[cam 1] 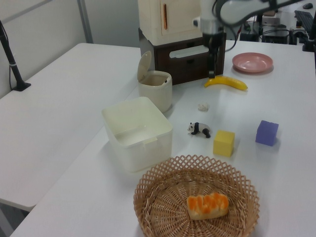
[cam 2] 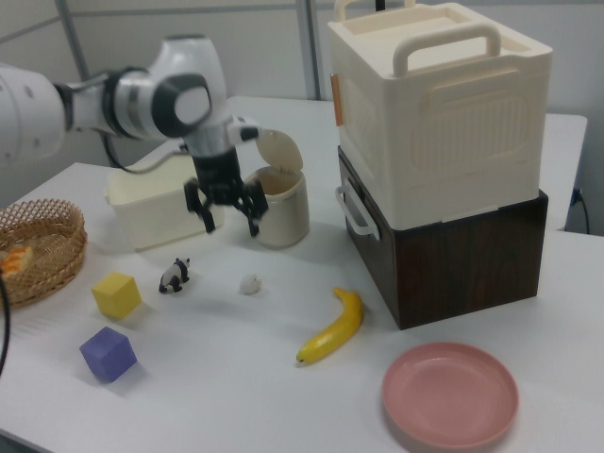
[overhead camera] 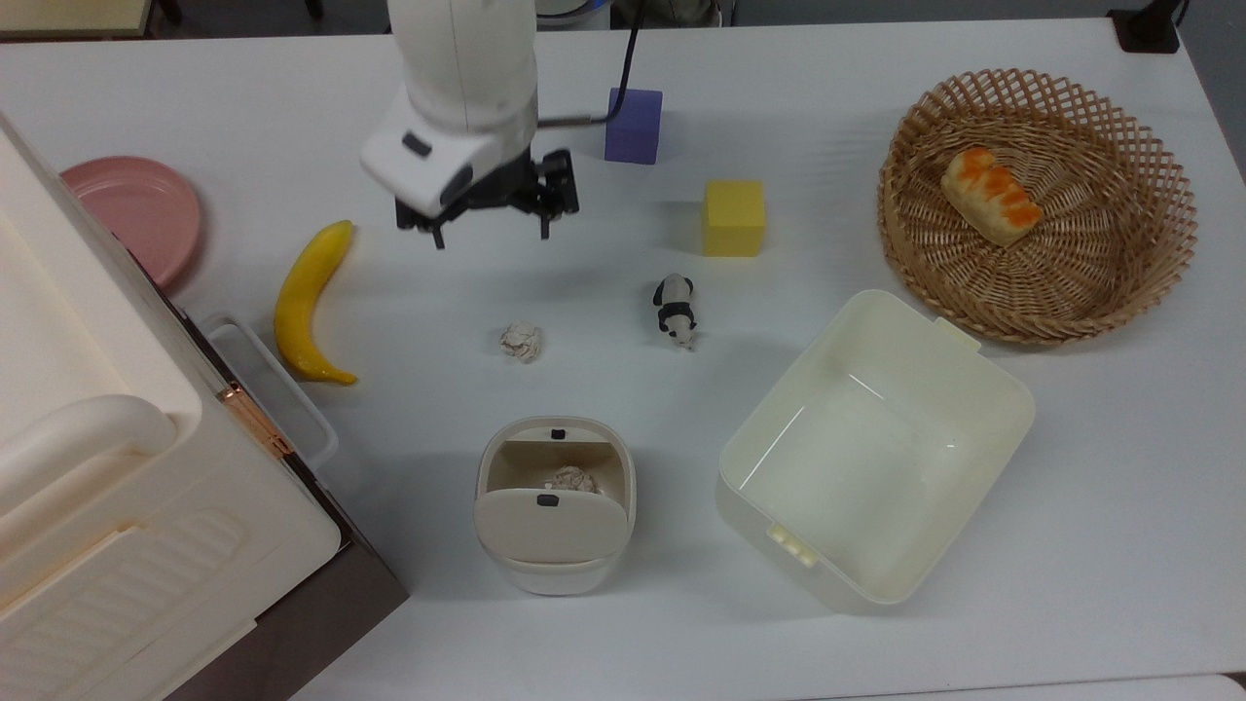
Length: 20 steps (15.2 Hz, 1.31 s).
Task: Grab it up and put it in the trash
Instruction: 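Move the gripper down toward the small white paper ball, then lower the open gripper onto the white paper ball and close it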
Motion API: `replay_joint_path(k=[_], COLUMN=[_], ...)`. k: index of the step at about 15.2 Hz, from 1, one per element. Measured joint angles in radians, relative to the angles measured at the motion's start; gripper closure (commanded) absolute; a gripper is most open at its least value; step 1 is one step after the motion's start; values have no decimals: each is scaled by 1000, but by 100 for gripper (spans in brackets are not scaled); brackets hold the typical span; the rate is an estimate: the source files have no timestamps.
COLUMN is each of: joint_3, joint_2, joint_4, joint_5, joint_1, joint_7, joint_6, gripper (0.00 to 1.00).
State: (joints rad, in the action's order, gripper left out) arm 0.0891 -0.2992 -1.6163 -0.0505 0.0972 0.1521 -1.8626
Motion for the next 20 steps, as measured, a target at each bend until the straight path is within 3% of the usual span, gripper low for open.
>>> replay_joint_path(k=[5, 9, 13, 16, 20], joint_3=[-2, -6, -7, -10, -12], joint_2=[-105, -159, -210, -217, -230], joint_4=[2, 2, 3, 3, 3], joint_5=[-24, -24, -38, -48, -48], joint_1=[-1, -1, -1, 0, 0], joint_7=[4, 3, 2, 1, 1], joint_6=[-10, -117, -175, -175, -179], gripper=[5, 9, 19, 33, 41])
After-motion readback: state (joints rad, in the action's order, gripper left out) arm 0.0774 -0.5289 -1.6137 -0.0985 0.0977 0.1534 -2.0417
